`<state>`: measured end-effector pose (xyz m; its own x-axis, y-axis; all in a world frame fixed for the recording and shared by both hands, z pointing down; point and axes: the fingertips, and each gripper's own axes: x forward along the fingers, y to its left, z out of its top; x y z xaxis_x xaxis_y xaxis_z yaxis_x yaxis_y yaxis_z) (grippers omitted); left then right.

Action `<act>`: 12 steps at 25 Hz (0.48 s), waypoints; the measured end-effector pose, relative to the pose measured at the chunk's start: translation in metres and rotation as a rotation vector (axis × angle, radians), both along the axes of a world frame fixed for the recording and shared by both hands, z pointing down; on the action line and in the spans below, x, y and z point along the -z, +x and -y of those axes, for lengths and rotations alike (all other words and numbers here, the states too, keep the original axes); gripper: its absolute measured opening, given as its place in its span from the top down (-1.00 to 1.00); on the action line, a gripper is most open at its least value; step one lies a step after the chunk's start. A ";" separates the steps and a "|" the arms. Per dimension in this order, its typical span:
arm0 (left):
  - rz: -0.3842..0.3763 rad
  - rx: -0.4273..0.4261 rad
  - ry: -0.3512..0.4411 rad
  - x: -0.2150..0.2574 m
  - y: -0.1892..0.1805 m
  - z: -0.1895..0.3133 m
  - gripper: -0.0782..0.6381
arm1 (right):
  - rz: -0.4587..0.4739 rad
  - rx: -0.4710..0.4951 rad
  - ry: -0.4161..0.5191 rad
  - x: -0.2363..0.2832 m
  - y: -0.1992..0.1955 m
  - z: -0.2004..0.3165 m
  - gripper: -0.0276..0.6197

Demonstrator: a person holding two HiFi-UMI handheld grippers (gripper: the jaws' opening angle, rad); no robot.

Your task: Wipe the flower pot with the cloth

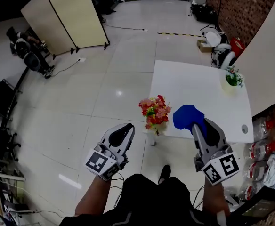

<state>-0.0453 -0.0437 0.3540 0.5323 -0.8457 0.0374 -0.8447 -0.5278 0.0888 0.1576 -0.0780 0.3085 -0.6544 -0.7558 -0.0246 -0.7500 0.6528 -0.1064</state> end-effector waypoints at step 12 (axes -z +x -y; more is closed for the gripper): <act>-0.036 -0.133 -0.038 -0.022 -0.026 0.063 0.53 | -0.006 -0.059 -0.040 -0.010 -0.028 0.046 0.62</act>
<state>-0.0713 -0.1064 0.3755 0.6410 -0.7661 0.0473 -0.7636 -0.6302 0.1401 0.1300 -0.1238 0.3182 -0.6083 -0.7936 0.0103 -0.7881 0.6024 -0.1266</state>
